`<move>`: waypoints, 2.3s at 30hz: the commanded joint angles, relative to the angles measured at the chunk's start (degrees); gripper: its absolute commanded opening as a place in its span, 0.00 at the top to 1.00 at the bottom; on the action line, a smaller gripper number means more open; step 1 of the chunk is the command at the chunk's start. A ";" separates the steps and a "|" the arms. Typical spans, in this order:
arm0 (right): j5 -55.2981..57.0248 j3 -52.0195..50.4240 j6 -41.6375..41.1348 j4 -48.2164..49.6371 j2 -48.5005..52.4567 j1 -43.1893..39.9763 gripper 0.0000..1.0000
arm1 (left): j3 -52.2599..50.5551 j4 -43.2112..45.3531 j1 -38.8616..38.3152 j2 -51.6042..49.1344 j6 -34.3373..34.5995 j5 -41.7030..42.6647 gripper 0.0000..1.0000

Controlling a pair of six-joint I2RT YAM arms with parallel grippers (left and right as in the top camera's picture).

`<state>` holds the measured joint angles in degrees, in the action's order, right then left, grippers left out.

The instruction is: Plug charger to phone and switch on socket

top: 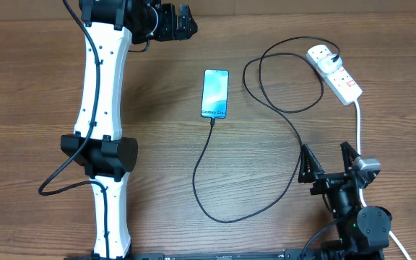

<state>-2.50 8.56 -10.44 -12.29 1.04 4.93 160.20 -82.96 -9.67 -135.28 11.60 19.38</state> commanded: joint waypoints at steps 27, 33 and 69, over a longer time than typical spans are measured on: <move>1.38 -8.11 4.72 7.50 -0.87 0.26 0.00 | -0.22 0.04 0.26 -0.35 -0.87 -0.35 0.00; 1.36 -8.11 4.72 7.50 -0.87 0.26 0.00 | -0.22 0.07 0.26 -0.35 -0.87 -0.35 0.00; 1.36 -8.11 4.74 7.50 -0.87 0.26 0.00 | -0.22 0.09 -3.85 2.19 -1.31 -13.86 0.00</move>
<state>-1.89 1.06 -5.98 -5.15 0.69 4.93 160.20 -82.96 -10.70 -135.26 11.49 15.31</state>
